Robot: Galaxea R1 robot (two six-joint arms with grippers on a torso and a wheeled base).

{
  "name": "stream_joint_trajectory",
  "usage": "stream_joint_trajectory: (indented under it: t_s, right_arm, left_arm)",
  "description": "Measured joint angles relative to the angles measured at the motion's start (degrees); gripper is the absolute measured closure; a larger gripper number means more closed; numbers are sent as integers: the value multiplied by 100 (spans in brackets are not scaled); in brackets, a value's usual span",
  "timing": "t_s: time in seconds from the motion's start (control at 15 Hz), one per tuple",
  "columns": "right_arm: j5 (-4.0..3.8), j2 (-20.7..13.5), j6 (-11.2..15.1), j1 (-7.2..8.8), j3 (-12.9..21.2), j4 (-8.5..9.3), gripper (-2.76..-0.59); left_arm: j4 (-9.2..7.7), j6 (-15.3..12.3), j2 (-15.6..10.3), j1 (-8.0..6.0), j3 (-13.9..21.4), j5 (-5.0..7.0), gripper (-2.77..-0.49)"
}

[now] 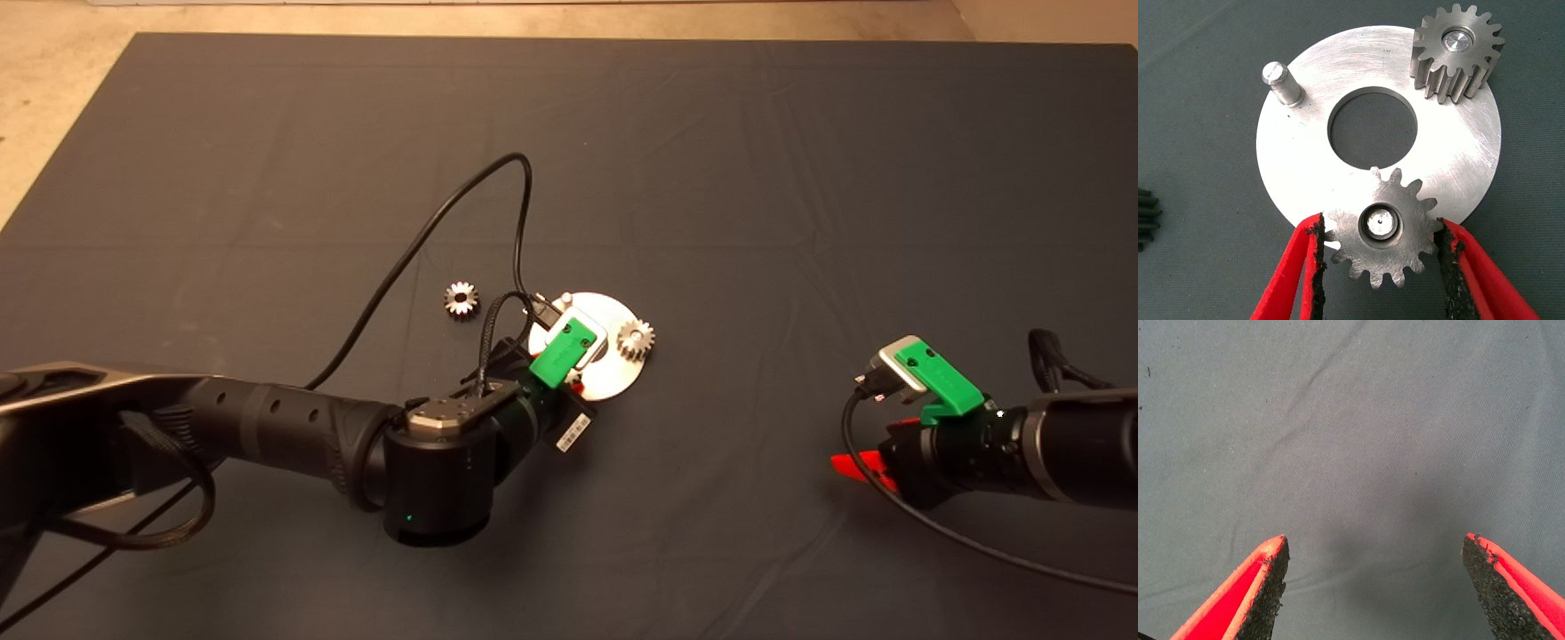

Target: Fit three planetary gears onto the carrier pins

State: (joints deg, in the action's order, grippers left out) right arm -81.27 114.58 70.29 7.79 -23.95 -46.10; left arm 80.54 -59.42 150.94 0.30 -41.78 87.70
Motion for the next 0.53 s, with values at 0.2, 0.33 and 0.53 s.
stream_joint_trajectory:
  t_s: [0.2,0.33,0.53]
  right_arm:
    - [5,0,0,0,0,0,-192]
    - [7,0,0,0,0,0,-192]
    - [5,0,0,0,0,0,-192]
  left_arm:
    - [-20,16,2,49,5,-10,-105]
    - [-20,17,0,45,20,-16,-118]
    - [-22,18,0,46,29,-18,-118]
